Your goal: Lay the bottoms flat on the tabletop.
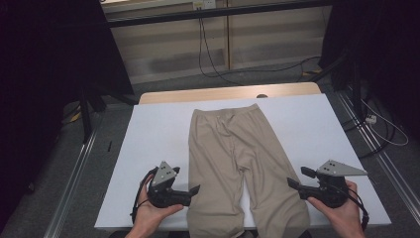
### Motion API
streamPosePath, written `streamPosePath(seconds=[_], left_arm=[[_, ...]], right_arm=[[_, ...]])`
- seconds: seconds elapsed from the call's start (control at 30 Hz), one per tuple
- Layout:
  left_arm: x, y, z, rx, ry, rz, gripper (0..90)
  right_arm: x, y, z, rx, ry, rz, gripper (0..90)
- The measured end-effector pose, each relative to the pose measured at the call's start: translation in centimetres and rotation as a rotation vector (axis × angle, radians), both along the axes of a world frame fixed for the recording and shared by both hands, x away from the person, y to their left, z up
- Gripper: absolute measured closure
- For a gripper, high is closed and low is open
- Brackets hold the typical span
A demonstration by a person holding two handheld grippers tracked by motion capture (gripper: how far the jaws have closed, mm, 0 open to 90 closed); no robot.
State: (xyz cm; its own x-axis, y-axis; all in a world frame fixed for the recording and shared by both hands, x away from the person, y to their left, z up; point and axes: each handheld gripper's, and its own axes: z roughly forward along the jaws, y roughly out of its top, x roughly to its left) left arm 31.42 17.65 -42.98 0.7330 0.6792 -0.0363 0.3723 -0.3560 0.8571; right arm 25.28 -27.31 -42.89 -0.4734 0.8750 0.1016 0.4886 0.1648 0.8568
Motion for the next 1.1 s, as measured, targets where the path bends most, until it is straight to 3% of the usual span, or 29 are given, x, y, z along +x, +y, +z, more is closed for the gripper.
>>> streamPosePath(seconds=[0.13, 0.23, 0.33, 0.4, 0.47, 0.63, 0.93, 1.1], left_arm=[[0.4, 1.1, 0.5, -0.045, -0.032, 0.076, 5.2], [0.4, 1.9, 0.6, -0.078, -0.039, 0.085, 5.2], [0.0, 2.6, 0.8, -0.077, -0.077, 0.102, 5.0], [-0.2, 3.1, 0.9, -0.092, -0.088, 0.152, 4.7], [-0.2, 3.7, 1.0, -0.107, -0.081, 0.165, 4.7], [-0.2, 4.3, 0.8, -0.119, -0.070, 0.166, 4.7], [-0.5, 3.5, 0.8, -0.112, -0.073, 0.140, 4.7], [-0.2, 3.7, 0.8, -0.120, -0.070, 0.158, 4.8]], right_arm=[[0.1, 0.0, 0.1, 0.007, -0.020, -0.026, 21.4], [0.0, -0.2, 0.2, 0.010, -0.036, -0.055, 17.3], [0.1, -0.5, 0.3, 0.019, -0.055, -0.080, 12.5], [0.1, -0.6, 0.4, 0.039, -0.065, -0.092, 11.4], [0.1, -0.6, 0.4, 0.053, -0.071, -0.091, 8.7], [0.4, -0.6, 0.5, 0.070, -0.091, -0.087, 5.1], [0.4, -0.6, 0.5, 0.062, -0.111, -0.101, 3.7], [0.7, -0.8, 0.3, 0.057, -0.103, -0.113, 4.2]])
